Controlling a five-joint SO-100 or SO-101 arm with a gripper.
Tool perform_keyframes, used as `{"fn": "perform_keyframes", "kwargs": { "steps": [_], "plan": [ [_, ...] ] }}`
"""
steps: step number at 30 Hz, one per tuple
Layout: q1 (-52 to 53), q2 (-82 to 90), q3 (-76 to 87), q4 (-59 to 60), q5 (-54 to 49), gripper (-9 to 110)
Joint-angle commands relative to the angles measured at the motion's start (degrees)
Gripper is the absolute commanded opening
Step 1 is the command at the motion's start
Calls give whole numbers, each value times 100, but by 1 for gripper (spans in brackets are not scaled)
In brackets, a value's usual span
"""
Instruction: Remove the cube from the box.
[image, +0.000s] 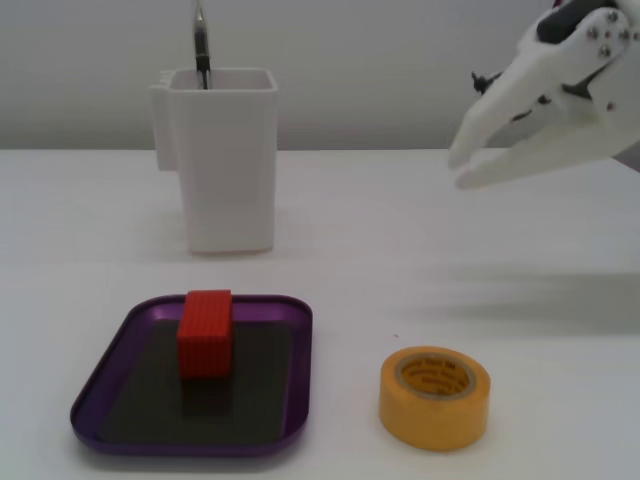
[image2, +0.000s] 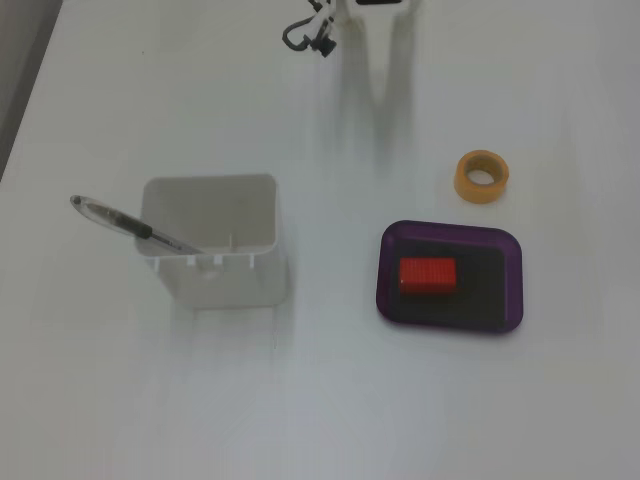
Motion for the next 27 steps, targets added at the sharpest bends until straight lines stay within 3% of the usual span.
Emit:
{"fn": "perform_keyframes", "kwargs": {
  "steps": [1,7,17,27],
  "plan": [
    [26,-765,-712,-176,-149,0],
    [-53,-3507,-2408,-114,-79,1],
    [-1011,-8077,-6082,659,-44,22],
    [-1389,-11391,-9237,1099,1204,23]
  ]
}}
